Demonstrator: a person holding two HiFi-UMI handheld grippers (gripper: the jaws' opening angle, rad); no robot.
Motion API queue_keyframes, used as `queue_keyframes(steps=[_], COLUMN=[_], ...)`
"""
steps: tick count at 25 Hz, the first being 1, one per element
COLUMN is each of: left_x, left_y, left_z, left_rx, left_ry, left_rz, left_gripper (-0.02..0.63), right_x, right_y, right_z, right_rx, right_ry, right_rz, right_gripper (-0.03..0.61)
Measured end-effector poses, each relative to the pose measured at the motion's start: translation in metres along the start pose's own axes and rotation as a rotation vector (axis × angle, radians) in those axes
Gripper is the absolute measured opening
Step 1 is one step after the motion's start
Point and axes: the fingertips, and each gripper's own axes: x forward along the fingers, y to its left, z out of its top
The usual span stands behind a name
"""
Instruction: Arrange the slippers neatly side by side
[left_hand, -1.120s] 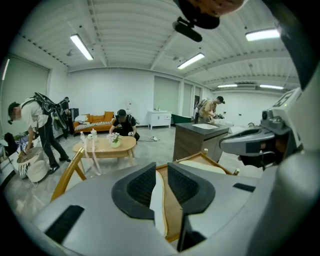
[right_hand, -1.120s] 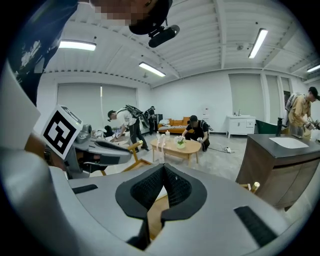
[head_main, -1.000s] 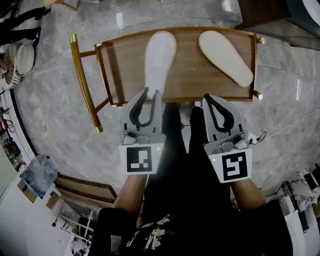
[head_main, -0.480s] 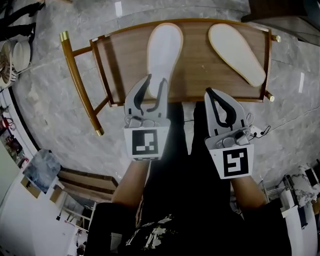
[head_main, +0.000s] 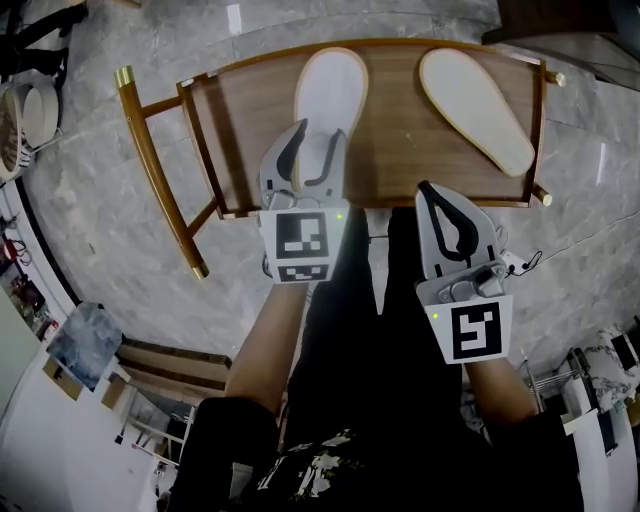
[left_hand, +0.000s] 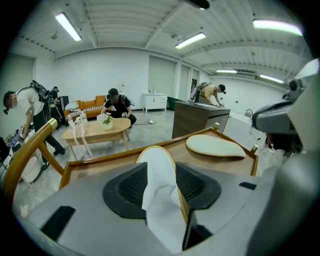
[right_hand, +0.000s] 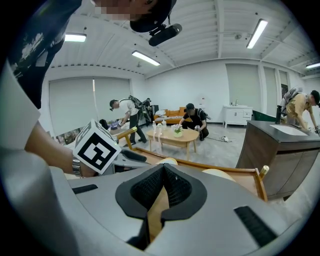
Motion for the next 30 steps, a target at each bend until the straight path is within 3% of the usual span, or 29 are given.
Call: queue_keyframes(steps=[5,10,15,17,22,30], left_x=[0.023,0.033,0.022,0.017,0.009,0.001], left_y=[0.005,0.017,0.036,0.041,0.054,0.074], left_z=[-0.010,-0.025,-0.027,-0.027,-0.030,-0.041], left_rx=[0.036,-0.033,-0.067,-0.097,-0.141,-0.125], left_ry=[0.050,0.112,0.108,0.101,0.086,0.101], left_rz=[0.003,0.039,0.134,0.158,0.204,0.240], left_gripper=[0.178,0.179,0.053,0.031,0.029,0.026], right_x=[-0.002,-0.004,-0.003,-0.002,-0.001,0.000], right_y=[-0.001,-0.003,-0.004,-0.002,0.002,0.010], right_z=[-0.007,-0.010,-0.007,-0.005,-0.006,-0.008], right_rx=[0.015,0.021,0.025,0.028,0.022,0.023], right_ry=[0.009,0.010,-0.003,-0.002,0.000,0.006], right_rz=[-0.013,-0.022,-0.019,-0.014,-0.001,0.004], right_gripper=[-0.009,-0.009,-0.009,-0.009,-0.009,-0.009])
